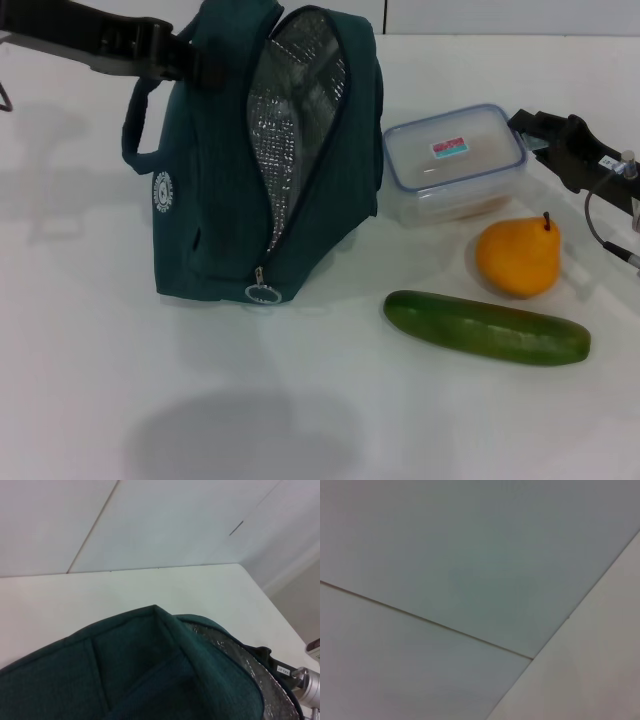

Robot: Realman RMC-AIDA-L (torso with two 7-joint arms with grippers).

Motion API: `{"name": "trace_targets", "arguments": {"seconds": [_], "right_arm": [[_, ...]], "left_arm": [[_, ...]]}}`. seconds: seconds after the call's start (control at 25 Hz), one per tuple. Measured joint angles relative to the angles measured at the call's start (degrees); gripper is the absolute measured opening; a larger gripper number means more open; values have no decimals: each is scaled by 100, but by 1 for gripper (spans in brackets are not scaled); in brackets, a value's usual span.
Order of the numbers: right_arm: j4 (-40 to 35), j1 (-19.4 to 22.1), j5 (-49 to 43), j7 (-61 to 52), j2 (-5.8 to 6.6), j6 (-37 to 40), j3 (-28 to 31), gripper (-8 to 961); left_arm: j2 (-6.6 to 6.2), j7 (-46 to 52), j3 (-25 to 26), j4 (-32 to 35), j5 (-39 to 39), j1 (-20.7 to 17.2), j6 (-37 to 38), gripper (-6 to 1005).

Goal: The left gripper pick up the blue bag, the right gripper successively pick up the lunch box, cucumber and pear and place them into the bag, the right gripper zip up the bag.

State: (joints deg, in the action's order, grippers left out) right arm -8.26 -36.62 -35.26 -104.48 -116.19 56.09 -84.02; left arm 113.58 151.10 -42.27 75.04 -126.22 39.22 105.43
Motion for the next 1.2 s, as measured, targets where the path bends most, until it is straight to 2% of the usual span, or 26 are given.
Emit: {"name": "trace_targets", "arguments": {"seconds": [0.28, 0.48, 0.92, 1.2], "right_arm": [[-1, 6, 2, 43, 0, 22, 0, 201], [-5, 47, 17, 174, 0, 120, -1, 144], [-23, 107, 43, 465, 0, 283, 34, 103], [-69, 378, 724, 861, 1, 941, 53, 99]], "left_arm": [[-3, -31, 0, -1, 2, -3, 4, 44], [7, -36, 0, 0, 2, -2, 10, 43], [36, -96, 0, -28, 2, 20, 7, 43], [58, -124, -5, -33, 2, 15, 4, 43]]}}
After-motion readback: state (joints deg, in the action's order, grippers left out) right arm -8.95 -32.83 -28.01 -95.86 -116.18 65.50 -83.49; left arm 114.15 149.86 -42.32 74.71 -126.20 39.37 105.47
